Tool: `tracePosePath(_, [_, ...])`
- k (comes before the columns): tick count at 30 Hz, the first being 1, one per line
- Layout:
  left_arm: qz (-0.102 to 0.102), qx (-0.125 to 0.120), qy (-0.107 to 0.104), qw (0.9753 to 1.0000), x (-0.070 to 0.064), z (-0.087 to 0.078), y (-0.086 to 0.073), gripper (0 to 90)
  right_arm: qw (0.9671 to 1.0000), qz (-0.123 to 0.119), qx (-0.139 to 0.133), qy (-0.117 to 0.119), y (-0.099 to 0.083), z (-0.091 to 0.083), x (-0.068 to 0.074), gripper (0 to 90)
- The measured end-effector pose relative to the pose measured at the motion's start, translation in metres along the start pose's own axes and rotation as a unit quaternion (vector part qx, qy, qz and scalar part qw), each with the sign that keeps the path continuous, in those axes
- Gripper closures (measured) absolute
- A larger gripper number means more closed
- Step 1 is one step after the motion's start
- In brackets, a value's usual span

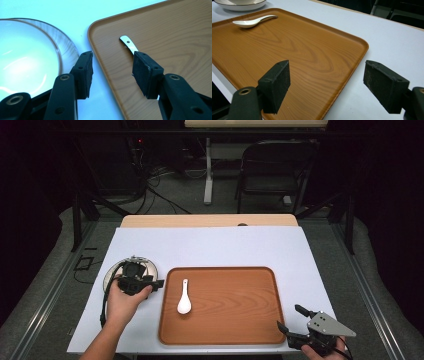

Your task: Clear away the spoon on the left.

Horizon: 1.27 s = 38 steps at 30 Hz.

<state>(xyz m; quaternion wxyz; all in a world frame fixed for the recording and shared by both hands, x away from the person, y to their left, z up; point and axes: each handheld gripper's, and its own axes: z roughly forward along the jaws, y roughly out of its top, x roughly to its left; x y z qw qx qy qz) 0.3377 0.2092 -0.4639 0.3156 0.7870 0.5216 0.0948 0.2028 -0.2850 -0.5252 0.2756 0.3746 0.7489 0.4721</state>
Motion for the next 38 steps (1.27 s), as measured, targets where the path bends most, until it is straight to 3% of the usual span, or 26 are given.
tracePosePath(9, [-0.012,-0.025,0.006,0.9996,0.009,-0.019,-0.024,51.2,1.0000,0.000,0.000,-0.001,0.000,0.000,0.000,21.0])
tracePosePath(18, [-0.037,-0.045,-0.015,0.9982,0.016,-0.012,-0.055,51.4,1.0000,0.002,0.000,-0.002,0.000,0.000,0.000,21.0])
tracePosePath(21, [-0.036,-0.052,-0.017,0.9979,0.016,-0.009,-0.063,51.4,1.0000,0.001,0.000,-0.002,0.000,0.000,0.000,21.0])
tracePosePath(27, [-0.028,-0.067,-0.021,0.9972,0.015,-0.005,-0.072,51.3,1.0000,0.002,0.001,-0.002,0.000,0.000,0.000,21.0])
tracePosePath(38, [-0.037,-0.073,-0.027,0.9962,0.013,-0.003,-0.079,49.9,1.0000,0.003,0.001,-0.002,0.000,0.000,0.000,21.0])
